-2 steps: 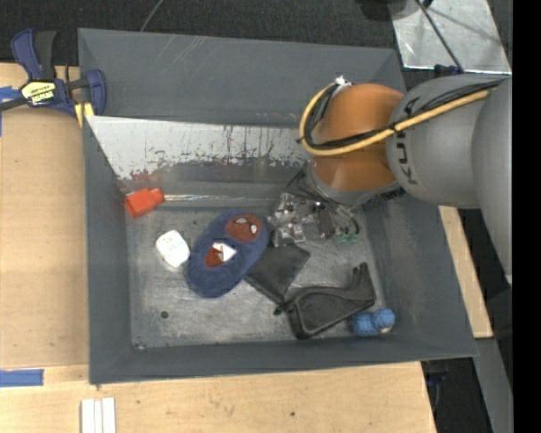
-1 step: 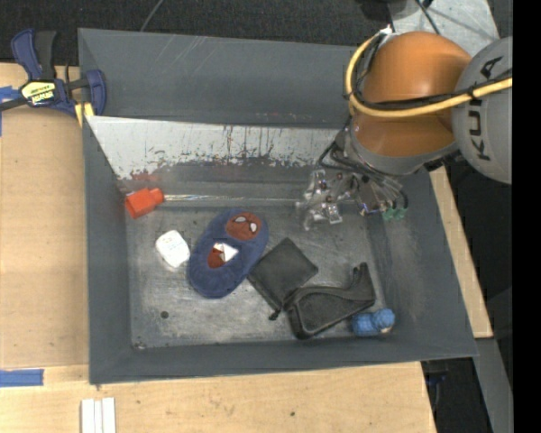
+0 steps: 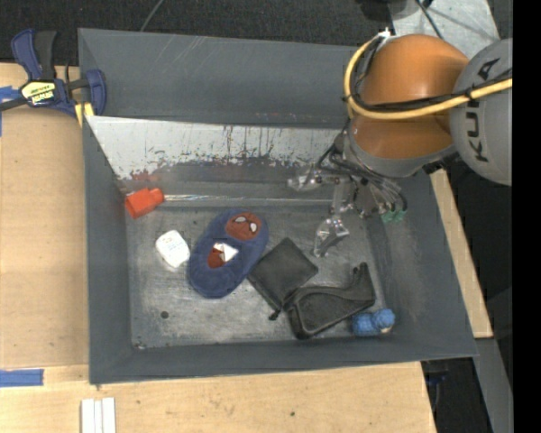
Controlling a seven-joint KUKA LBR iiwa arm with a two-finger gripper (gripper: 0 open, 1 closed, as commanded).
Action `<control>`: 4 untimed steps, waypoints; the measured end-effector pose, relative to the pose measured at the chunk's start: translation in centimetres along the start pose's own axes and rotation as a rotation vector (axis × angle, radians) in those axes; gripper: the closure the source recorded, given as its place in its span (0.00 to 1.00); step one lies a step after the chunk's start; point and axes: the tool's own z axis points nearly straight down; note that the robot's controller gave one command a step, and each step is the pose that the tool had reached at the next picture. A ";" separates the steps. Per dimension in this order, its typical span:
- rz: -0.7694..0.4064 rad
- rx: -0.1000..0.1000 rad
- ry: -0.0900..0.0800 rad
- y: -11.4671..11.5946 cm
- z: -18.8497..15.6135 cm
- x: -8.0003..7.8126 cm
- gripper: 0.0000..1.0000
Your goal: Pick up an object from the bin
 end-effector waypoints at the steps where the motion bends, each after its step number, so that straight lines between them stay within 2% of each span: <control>1: -0.209 0.004 -0.008 1.8 12.8 -2.7 0.00; 2: -0.209 0.003 -0.026 2.0 12.3 -3.1 1.00; 3: -0.262 0.003 -0.016 -8.9 12.5 -1.0 1.00; 4: -0.264 0.005 -0.009 -9.4 -2.1 -2.4 1.00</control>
Offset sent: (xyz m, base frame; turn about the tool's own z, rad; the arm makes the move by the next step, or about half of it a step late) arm 0.0190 0.0247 -0.1323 -0.2136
